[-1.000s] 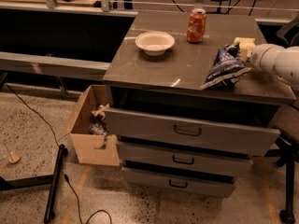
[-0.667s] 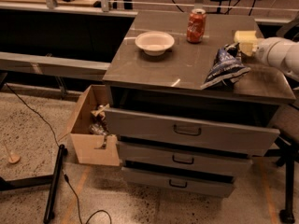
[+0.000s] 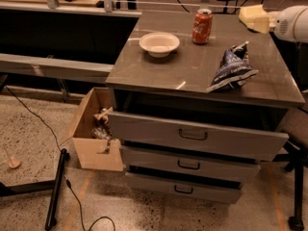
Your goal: Place sponge into paper bowl
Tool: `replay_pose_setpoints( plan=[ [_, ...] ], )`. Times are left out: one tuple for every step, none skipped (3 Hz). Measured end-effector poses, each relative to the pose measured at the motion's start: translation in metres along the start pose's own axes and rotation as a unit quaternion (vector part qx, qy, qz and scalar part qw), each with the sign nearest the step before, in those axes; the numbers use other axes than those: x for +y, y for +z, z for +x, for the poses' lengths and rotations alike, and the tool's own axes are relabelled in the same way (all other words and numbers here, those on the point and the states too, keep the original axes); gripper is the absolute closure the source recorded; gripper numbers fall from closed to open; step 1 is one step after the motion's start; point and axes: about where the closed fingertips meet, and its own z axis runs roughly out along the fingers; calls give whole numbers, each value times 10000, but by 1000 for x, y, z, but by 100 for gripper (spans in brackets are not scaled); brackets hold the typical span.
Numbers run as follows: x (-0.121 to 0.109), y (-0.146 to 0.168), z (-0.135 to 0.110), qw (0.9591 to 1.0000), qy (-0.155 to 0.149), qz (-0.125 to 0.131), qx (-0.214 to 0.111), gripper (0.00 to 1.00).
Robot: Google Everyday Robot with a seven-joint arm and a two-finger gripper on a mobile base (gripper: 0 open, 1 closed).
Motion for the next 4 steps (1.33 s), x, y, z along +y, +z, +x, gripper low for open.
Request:
replay_pose_setpoints(
  plan=[
    [39, -14, -8, 9973, -72, -671, 304, 100],
    [97, -23, 12, 9842, -119, -1622, 703, 100],
    [165, -35, 39, 9568, -146, -2742, 952, 100],
    [224, -35, 42, 9331, -362, -3503, 725, 100]
  ],
)
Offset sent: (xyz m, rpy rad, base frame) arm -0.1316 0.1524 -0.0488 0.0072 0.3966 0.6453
